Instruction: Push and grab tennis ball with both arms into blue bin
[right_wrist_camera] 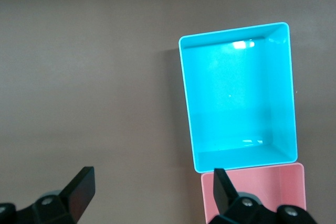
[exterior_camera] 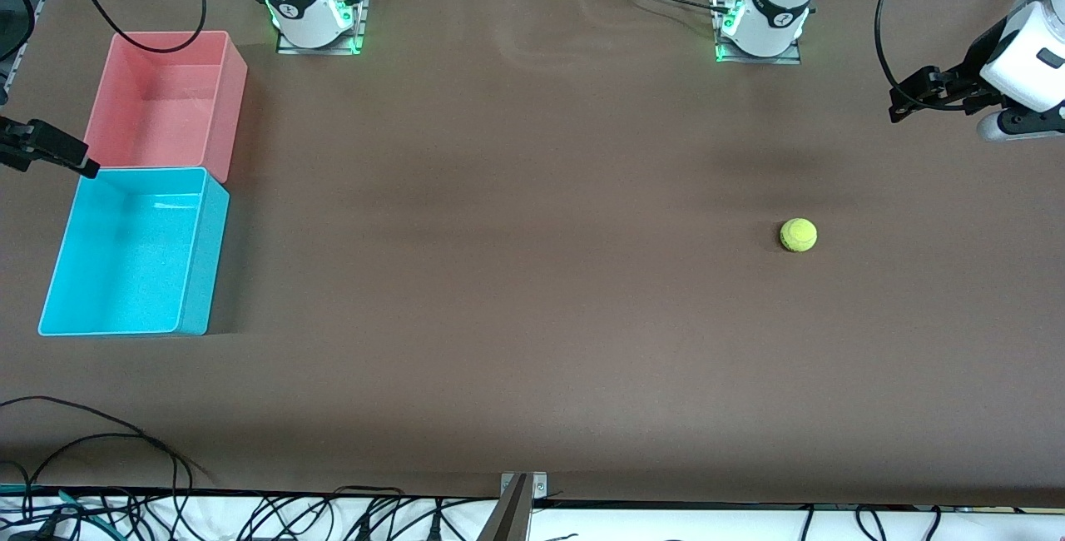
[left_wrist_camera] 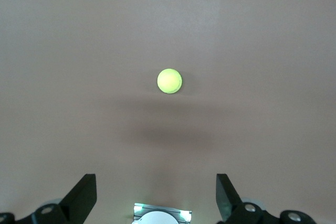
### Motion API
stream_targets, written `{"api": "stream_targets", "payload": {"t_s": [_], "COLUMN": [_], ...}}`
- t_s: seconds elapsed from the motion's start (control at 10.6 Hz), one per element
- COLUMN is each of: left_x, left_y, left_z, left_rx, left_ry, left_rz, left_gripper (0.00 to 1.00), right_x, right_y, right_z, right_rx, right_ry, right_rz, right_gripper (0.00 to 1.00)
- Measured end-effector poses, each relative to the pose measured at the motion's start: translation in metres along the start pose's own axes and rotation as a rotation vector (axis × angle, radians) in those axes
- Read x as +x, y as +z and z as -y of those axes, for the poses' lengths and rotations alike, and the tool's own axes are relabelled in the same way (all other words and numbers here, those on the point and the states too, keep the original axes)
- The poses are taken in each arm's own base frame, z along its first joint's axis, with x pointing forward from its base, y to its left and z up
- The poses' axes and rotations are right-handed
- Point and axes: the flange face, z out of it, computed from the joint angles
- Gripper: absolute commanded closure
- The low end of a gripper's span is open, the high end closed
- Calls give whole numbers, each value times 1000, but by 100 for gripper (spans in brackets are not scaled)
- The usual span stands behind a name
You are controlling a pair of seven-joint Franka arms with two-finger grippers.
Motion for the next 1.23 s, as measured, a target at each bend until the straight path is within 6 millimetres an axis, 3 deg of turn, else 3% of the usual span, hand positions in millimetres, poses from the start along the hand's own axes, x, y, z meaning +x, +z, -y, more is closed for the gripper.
{"api": "stream_targets", "payload": {"t_s": [0.38, 0.85, 1.23], "left_x": [1, 1, 0], "left_y": [-2, -2, -2], "left_z": [-4, -5, -10], "left_rx": [0, 1, 2], "left_ry": [8, 10, 18], "left_rz": [-4, -5, -6], "left_gripper": [0, 0, 0], "right_x": [0, -1, -1], "right_y": [0, -1, -1], "right_z": [-1, -24, -26], "right_rx": [7, 34, 56], "right_ry": [3, 17, 16], "right_rz": [2, -2, -4], "right_gripper": [0, 0, 0]}}
